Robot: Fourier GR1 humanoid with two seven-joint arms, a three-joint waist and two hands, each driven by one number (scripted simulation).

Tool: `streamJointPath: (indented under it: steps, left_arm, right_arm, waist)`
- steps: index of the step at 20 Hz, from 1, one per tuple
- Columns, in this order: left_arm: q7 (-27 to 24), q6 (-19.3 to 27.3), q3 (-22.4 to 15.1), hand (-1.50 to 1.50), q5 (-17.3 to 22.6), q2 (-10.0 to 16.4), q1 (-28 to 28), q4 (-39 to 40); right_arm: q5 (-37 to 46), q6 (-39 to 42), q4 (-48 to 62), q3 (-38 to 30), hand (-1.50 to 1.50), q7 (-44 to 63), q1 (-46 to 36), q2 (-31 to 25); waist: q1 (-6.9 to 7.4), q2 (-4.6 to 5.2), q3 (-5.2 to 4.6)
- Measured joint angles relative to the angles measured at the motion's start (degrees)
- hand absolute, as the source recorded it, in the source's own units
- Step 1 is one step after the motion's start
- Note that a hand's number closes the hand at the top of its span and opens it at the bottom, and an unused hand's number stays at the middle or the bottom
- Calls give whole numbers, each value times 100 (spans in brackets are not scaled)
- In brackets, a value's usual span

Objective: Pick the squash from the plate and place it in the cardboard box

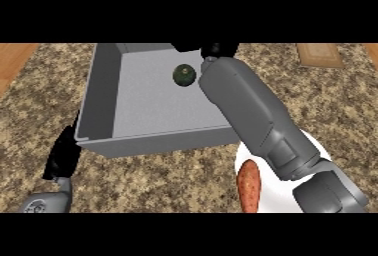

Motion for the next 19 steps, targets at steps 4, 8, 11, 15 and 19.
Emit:
streamJointPath:
  steps: [4, 8, 11, 15, 19]
  left_arm:
    - [-44, 56, 25, 0, -3, -23, 199, -100]
    - [-49, 96, 138, 0, 32, 2, 349, -128]
    - [-12, 103, 197, 0, 53, 32, 520, -278]
    - [-18, 109, 292, 0, 93, 58, 646, -324]
    - [-36, 110, 342, 0, 104, 64, 722, -318]
  right_arm:
    - [-387, -559, -448, -333, -150, -638, 328, -8]
    - [-520, -851, -789, -641, -150, -1027, 682, -140]
    - [-543, -945, -1172, -772, -150, -1066, 1059, -310]
    - [-658, -882, -2226, -805, -150, -1185, 1946, -619]
    - [-737, -499, -3503, -678, -150, -1026, 2959, -1054]
  waist:
    - [-113, -44, 5]
    - [-321, -103, 3]
    - [-448, -151, 2]
    - [-590, -191, 2]
    - [-675, -213, 0]
